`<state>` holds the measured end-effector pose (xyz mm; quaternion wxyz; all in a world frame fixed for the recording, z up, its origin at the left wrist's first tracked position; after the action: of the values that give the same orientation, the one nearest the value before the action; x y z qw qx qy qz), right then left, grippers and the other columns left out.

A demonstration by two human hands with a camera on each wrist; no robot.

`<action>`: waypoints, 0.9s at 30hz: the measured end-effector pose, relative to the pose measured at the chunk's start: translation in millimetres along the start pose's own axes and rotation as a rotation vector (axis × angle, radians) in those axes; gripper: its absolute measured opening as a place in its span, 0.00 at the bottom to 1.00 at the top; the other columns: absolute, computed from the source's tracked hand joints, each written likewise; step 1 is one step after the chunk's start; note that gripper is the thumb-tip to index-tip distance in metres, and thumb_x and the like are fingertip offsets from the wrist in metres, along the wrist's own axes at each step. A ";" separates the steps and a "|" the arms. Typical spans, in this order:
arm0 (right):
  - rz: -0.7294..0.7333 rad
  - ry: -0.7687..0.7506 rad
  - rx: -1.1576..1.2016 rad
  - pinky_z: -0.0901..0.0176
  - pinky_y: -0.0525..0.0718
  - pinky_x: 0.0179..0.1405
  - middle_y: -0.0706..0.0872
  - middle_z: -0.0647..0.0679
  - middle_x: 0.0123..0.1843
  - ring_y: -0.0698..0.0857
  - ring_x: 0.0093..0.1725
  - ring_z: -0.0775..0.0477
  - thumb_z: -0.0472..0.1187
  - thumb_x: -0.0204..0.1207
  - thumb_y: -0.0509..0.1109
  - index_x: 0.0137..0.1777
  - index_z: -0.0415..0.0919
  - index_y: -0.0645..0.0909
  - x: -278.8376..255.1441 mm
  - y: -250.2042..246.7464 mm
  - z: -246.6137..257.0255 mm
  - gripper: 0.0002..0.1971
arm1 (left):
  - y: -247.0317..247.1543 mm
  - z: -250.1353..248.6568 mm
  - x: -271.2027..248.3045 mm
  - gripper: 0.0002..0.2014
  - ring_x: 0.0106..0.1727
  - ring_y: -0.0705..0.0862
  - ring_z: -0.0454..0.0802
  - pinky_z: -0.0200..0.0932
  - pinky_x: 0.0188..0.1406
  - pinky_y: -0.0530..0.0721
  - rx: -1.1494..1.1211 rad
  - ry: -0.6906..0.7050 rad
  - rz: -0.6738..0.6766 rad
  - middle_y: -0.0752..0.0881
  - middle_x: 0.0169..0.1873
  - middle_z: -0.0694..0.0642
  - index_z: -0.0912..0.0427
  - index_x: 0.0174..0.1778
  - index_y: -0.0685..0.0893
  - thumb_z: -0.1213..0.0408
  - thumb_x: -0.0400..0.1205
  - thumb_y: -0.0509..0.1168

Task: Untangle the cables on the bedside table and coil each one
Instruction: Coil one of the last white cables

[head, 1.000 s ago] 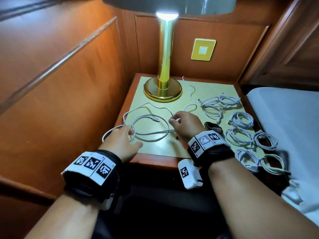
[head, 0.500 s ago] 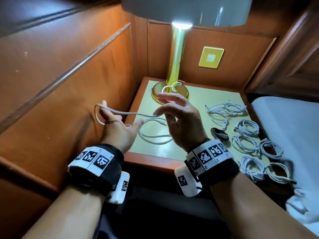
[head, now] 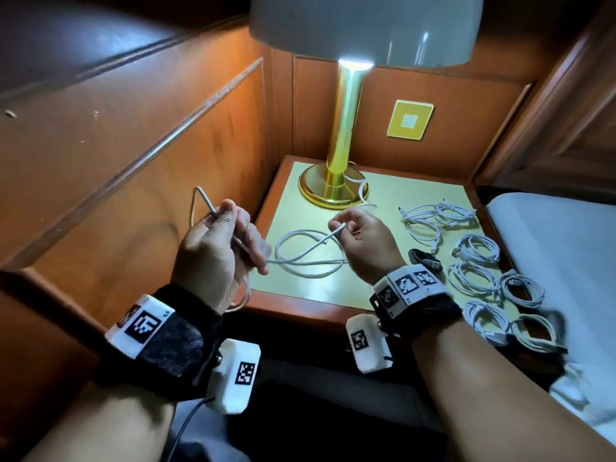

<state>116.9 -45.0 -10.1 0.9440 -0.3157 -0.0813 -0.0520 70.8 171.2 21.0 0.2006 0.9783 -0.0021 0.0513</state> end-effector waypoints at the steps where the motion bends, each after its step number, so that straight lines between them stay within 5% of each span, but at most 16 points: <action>1: 0.067 0.097 0.160 0.61 0.80 0.38 0.85 0.47 0.43 0.86 0.41 0.51 0.35 0.83 0.68 0.51 0.45 0.85 -1.7 6.2 -3.0 0.06 | -1.7 -0.6 -2.5 0.20 0.23 0.69 0.57 0.44 0.25 0.74 0.032 -0.004 -0.010 0.69 0.17 0.60 0.60 0.36 0.69 0.57 0.93 0.47; 4: 0.182 0.303 0.804 0.55 0.85 0.46 0.85 0.38 0.56 0.88 0.53 0.42 0.19 0.78 0.55 0.61 0.35 0.82 -7.3 19.8 4.3 0.21 | -5.2 2.9 -11.0 0.19 0.22 0.66 0.53 0.44 0.24 0.72 0.183 -0.039 0.000 0.63 0.16 0.56 0.61 0.40 0.70 0.56 0.93 0.48; 6: 0.144 0.357 1.068 0.48 0.84 0.57 0.84 0.37 0.60 0.87 0.58 0.40 0.20 0.77 0.52 0.70 0.32 0.77 -5.3 13.1 10.6 0.24 | -5.7 4.8 -18.7 0.18 0.19 0.66 0.51 0.42 0.22 0.73 0.283 -0.059 0.016 0.63 0.17 0.54 0.61 0.41 0.69 0.55 0.93 0.48; 8: 0.083 0.360 1.132 0.48 0.85 0.57 0.84 0.40 0.63 0.87 0.58 0.42 0.25 0.82 0.57 0.76 0.34 0.73 -1.9 2.5 10.4 0.23 | -6.4 5.8 -27.4 0.19 0.17 0.64 0.49 0.37 0.18 0.68 0.360 -0.062 0.026 0.64 0.18 0.51 0.60 0.39 0.68 0.54 0.93 0.49; 10: -0.002 0.252 0.909 0.52 0.86 0.53 0.86 0.44 0.64 0.89 0.58 0.46 0.32 0.85 0.63 0.77 0.37 0.74 -2.8 -16.4 13.3 0.20 | -1.4 4.2 -37.2 0.20 0.16 0.62 0.46 0.33 0.15 0.63 0.433 -0.035 0.054 0.64 0.20 0.50 0.59 0.36 0.68 0.50 0.91 0.52; 13: -0.188 -0.174 0.274 0.59 0.89 0.53 0.90 0.49 0.54 0.91 0.52 0.51 0.35 0.82 0.71 0.64 0.42 0.86 -23.1 -49.0 50.8 0.12 | 12.7 2.2 -52.1 0.19 0.15 0.60 0.39 0.30 0.12 0.60 0.399 -0.018 0.081 0.62 0.19 0.48 0.60 0.35 0.68 0.52 0.90 0.55; 17: -0.148 -0.628 0.091 0.62 0.86 0.46 0.88 0.49 0.44 0.88 0.44 0.54 0.26 0.77 0.72 0.46 0.42 0.90 -87.4 -49.4 116.2 0.11 | 15.3 13.7 -67.7 0.18 0.18 0.62 0.44 0.32 0.15 0.62 0.249 -0.189 -0.013 0.65 0.21 0.49 0.57 0.37 0.69 0.58 0.93 0.50; 21: 0.042 -0.759 0.026 0.53 0.84 0.42 0.85 0.50 0.41 0.86 0.44 0.51 0.23 0.69 0.65 0.39 0.40 0.88 -150.2 -43.9 141.8 0.13 | 27.1 18.9 -91.0 0.19 0.21 0.68 0.48 0.34 0.17 0.62 0.033 -0.332 -0.005 0.75 0.23 0.52 0.58 0.39 0.72 0.50 0.91 0.53; 24: 0.199 -0.844 -0.013 0.52 0.83 0.39 0.87 0.50 0.41 0.86 0.40 0.48 0.28 0.66 0.62 0.37 0.40 0.88 -193.6 -41.6 149.4 0.13 | 57.7 13.7 -123.1 0.22 0.18 0.76 0.46 0.36 0.14 0.69 -0.070 -0.418 0.149 0.78 0.20 0.52 0.62 0.56 0.79 0.45 0.88 0.54; 27: 0.290 -0.847 -0.006 0.54 0.82 0.41 0.86 0.50 0.39 0.84 0.40 0.48 0.37 0.72 0.65 0.34 0.39 0.86 -232.9 -47.3 149.4 0.10 | 63.3 14.0 -149.1 0.14 0.17 0.75 0.46 0.35 0.16 0.65 -0.068 -0.393 0.220 0.80 0.22 0.58 0.65 0.43 0.85 0.56 0.85 0.65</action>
<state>-136.7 18.6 92.0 0.8240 -0.3200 -0.4155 0.2143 -77.6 105.1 17.9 0.2223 0.9561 -0.1495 -0.1190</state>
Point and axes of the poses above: each hand's wrist, its own x-axis towards the middle knuckle, its own y-axis out of the palm, z = x × y, the point moved 8 cm from there along x, towards the middle knuckle
